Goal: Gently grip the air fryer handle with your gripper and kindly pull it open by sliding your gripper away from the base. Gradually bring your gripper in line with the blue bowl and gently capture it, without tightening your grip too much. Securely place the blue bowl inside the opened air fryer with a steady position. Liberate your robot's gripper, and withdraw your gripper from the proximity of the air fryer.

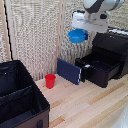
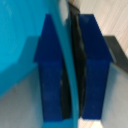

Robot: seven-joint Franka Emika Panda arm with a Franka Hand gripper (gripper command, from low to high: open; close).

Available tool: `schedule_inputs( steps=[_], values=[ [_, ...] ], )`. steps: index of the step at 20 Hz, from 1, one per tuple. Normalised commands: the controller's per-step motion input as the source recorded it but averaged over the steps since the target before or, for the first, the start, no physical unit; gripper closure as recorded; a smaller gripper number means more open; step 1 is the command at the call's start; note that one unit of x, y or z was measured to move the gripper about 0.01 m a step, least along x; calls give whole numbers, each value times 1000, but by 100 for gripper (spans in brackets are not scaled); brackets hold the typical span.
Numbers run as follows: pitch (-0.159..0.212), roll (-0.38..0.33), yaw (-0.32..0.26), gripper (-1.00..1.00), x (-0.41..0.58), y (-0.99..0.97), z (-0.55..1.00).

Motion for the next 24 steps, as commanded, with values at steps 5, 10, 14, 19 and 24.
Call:
schedule_inputs(
  steps=[5, 10, 14, 19, 24],
  values=[
    [115, 10, -159, 100, 0, -727, 227],
    [109, 23, -137, 100, 17, -741, 68],
    [75, 21, -134, 100, 146, -714, -19],
    [98, 5, -158, 100, 321, -621, -202],
    [151, -3, -156, 100, 318, -474, -316]
  ],
)
